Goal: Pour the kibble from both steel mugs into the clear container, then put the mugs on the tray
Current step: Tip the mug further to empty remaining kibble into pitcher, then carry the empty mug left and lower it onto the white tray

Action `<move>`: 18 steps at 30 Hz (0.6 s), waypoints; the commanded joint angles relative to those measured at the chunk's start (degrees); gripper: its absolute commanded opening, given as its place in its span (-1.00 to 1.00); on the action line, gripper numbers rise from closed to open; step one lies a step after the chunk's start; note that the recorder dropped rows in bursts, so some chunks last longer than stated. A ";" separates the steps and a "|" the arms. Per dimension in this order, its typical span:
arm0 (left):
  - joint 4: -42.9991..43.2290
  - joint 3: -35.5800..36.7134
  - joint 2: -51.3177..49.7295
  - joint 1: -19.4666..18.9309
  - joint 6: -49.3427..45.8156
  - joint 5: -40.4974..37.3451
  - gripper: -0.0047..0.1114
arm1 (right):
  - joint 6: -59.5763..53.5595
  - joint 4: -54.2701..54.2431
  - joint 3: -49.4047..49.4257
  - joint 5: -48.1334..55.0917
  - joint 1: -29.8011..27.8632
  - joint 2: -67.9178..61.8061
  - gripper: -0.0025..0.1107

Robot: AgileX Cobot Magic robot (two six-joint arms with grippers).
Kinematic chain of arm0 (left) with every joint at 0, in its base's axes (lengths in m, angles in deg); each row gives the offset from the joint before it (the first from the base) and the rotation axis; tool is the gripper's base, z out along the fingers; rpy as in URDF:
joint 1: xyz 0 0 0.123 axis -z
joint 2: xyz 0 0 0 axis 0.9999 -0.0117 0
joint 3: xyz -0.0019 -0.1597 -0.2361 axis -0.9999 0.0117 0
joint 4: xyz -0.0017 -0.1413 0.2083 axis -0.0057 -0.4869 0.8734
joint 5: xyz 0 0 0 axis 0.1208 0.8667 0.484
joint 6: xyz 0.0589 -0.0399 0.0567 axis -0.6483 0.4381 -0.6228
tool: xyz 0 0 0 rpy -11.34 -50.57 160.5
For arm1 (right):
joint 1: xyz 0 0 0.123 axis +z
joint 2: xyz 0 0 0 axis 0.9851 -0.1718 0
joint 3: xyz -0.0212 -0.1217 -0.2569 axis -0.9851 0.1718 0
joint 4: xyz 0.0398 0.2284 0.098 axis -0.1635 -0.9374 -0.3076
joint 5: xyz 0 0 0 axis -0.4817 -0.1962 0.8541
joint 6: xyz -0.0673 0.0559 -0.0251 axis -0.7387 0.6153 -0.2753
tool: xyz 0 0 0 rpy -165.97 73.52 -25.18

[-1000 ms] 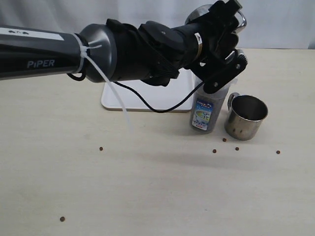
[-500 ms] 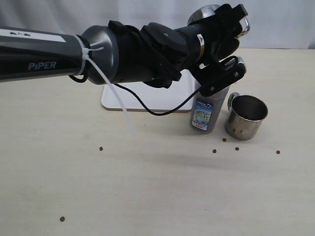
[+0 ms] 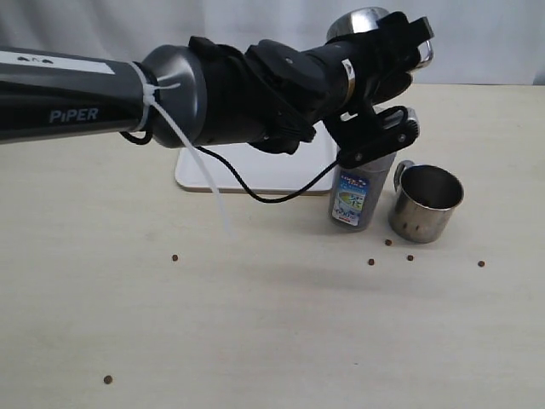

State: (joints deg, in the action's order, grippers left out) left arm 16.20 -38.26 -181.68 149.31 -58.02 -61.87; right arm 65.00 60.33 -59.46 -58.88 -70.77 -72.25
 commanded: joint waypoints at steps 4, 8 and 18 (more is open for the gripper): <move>0.09 -0.67 0.44 1.67 -2.49 -1.94 -0.92 | -0.32 -0.30 0.27 0.03 0.17 0.14 -0.88; 0.09 -0.67 0.44 1.78 -2.49 -3.70 -0.92 | -0.32 -0.30 0.27 0.03 0.17 0.14 -0.88; 0.09 -0.67 0.44 2.00 -2.49 -4.16 -0.92 | -0.32 -0.30 0.27 0.03 0.17 0.14 -0.88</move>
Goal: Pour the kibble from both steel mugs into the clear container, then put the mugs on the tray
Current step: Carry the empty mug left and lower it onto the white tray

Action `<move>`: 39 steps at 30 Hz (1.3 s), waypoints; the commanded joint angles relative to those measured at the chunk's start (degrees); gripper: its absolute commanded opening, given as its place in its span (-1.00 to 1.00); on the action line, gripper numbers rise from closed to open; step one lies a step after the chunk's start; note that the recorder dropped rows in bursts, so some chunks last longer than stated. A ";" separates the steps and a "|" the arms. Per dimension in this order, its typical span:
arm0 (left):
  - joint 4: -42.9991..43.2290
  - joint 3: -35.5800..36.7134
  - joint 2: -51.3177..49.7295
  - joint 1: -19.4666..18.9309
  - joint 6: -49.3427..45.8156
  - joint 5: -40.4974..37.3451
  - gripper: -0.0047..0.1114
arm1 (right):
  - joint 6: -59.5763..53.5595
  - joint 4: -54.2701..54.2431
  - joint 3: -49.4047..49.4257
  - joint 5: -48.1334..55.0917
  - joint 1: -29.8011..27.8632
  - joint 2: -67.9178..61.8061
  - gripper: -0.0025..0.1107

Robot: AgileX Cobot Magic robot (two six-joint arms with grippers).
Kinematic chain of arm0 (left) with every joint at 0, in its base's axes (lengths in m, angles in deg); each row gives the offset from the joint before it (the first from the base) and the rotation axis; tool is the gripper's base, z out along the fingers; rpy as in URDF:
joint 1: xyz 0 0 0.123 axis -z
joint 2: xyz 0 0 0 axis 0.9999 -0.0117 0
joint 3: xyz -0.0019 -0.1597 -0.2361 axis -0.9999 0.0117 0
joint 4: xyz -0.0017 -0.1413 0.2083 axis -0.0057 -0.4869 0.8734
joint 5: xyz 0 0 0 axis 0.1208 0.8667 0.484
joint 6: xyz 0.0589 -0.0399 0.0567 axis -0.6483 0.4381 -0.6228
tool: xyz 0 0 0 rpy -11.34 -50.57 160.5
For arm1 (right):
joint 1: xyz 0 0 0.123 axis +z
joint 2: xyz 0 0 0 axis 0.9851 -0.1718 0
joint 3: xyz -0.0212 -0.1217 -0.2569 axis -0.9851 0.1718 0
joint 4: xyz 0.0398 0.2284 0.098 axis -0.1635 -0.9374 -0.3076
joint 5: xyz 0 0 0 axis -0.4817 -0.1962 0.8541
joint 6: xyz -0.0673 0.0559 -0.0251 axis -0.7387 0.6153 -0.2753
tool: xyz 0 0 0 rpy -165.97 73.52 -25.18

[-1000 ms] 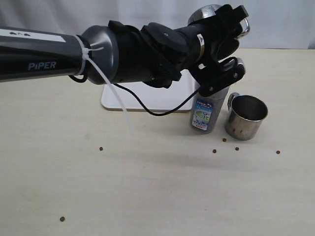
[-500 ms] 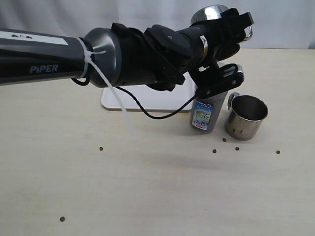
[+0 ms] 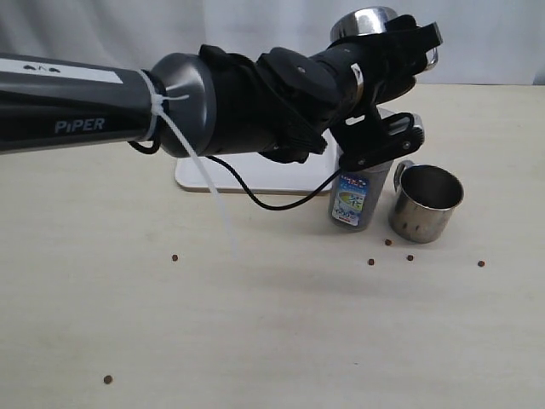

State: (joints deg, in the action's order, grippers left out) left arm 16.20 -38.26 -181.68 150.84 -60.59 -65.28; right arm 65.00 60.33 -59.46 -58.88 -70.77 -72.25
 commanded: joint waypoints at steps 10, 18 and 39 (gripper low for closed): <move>0.09 -0.67 0.44 0.47 3.39 -2.27 -0.92 | -0.32 -0.30 0.27 0.03 0.17 0.14 -0.88; 0.09 -0.67 0.71 -1.24 18.98 -3.36 -0.92 | -0.32 -0.30 0.27 0.03 0.17 0.14 -0.88; -52.09 15.35 5.28 -28.30 35.90 40.73 -0.92 | -0.32 -0.30 0.27 0.03 0.17 0.14 -0.88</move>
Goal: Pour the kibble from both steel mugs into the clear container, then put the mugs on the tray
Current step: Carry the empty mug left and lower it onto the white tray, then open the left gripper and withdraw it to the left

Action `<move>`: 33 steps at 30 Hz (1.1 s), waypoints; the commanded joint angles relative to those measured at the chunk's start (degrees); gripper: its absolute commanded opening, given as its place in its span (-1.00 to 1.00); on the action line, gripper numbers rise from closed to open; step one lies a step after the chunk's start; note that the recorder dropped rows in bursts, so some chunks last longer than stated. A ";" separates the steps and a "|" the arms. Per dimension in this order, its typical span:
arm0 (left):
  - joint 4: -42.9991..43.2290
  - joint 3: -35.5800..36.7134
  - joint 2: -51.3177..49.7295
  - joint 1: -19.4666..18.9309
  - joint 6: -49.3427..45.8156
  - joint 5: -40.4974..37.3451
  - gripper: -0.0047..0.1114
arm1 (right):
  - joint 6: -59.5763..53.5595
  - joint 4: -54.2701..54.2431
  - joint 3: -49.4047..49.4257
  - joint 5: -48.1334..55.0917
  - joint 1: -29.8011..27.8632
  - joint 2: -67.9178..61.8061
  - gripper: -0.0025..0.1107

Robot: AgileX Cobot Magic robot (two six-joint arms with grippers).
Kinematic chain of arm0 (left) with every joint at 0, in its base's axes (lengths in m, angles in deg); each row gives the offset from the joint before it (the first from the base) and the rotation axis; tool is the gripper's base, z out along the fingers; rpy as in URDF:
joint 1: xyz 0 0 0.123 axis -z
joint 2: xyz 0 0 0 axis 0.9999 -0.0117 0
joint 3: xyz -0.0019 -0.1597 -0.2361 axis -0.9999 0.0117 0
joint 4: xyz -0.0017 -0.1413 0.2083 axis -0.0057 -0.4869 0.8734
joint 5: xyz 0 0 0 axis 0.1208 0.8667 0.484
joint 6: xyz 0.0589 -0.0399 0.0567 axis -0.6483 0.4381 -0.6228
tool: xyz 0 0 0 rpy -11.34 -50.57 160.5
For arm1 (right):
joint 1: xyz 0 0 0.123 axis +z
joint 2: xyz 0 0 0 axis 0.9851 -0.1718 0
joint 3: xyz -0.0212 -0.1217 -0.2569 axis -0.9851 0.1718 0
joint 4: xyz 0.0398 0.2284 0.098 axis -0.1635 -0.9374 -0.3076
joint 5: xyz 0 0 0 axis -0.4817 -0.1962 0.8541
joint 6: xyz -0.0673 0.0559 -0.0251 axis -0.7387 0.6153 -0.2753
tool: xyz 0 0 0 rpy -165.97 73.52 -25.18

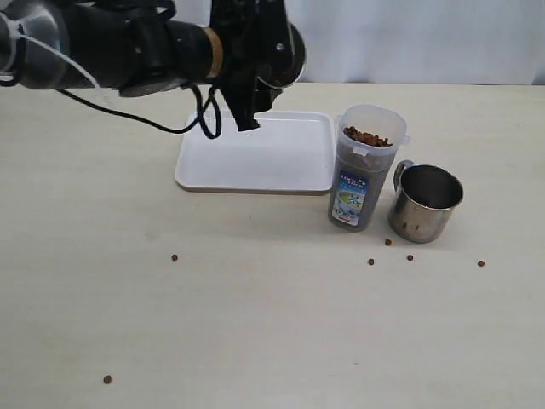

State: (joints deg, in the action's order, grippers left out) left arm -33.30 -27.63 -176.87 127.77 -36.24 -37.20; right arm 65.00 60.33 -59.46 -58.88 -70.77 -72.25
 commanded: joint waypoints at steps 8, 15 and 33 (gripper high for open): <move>22.87 7.08 -5.61 -19.84 50.84 39.81 -0.92 | -0.32 -0.30 0.27 0.03 0.17 0.14 -0.88; 20.46 2.19 -15.36 -19.84 49.29 40.78 -0.92 | -0.32 -0.30 0.27 0.03 0.17 0.14 -0.88; 16.60 0.57 -20.69 -19.74 49.08 34.30 0.27 | -0.32 -0.30 0.27 0.03 0.17 0.14 -0.88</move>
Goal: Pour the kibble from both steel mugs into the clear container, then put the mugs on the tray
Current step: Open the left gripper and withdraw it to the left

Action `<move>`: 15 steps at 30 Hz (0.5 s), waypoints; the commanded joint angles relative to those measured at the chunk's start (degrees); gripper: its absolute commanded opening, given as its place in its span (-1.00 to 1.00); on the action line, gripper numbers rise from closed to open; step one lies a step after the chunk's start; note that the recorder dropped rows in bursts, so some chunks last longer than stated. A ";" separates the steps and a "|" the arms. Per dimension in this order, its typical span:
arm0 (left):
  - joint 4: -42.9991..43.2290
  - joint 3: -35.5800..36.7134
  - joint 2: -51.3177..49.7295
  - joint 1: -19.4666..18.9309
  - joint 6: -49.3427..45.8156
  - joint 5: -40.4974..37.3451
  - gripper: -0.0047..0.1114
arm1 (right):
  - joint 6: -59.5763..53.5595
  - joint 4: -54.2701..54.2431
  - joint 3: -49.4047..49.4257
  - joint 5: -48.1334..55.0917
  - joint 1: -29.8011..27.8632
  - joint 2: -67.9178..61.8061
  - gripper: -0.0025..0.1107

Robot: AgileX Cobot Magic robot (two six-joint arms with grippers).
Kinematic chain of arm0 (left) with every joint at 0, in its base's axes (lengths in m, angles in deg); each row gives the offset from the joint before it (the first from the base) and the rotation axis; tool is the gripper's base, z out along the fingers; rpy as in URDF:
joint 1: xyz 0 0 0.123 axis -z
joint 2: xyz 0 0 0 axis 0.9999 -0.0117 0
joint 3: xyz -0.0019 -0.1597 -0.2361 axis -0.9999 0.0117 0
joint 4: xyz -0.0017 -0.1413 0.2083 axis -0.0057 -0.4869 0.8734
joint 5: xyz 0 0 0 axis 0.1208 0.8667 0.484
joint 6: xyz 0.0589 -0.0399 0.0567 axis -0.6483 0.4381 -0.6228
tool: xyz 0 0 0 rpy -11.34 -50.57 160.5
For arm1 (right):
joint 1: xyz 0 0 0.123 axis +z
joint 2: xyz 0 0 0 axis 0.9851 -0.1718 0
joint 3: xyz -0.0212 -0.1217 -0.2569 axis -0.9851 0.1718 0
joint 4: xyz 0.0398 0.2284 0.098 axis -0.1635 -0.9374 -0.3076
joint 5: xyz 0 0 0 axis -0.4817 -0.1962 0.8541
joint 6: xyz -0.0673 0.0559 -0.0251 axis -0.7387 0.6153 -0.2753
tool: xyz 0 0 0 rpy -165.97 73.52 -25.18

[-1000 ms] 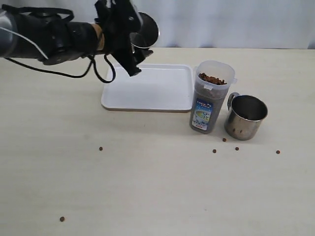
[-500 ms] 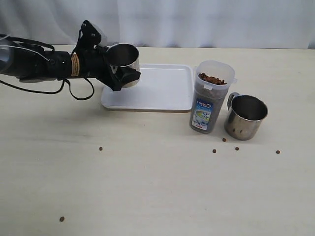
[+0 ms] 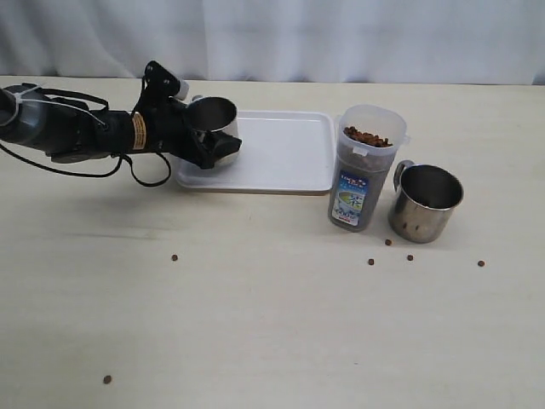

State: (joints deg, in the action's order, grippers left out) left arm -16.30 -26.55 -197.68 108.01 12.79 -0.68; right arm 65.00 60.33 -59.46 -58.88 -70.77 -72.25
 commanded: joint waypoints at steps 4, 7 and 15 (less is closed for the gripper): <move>-0.51 -0.50 0.12 0.03 0.05 -2.43 0.27 | -0.32 -0.30 0.27 0.03 0.17 0.14 -0.88; -0.51 -0.50 0.71 0.03 0.05 -2.23 0.27 | -0.32 -0.30 0.27 0.03 0.17 0.14 -0.88; 4.61 -0.50 6.97 0.03 4.66 -2.24 0.62 | -0.32 -0.30 0.27 0.03 0.17 0.14 -0.88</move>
State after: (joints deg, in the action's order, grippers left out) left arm -14.63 -26.60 -193.77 108.01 14.63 -3.57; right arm 65.00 60.33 -59.46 -58.88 -70.77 -72.25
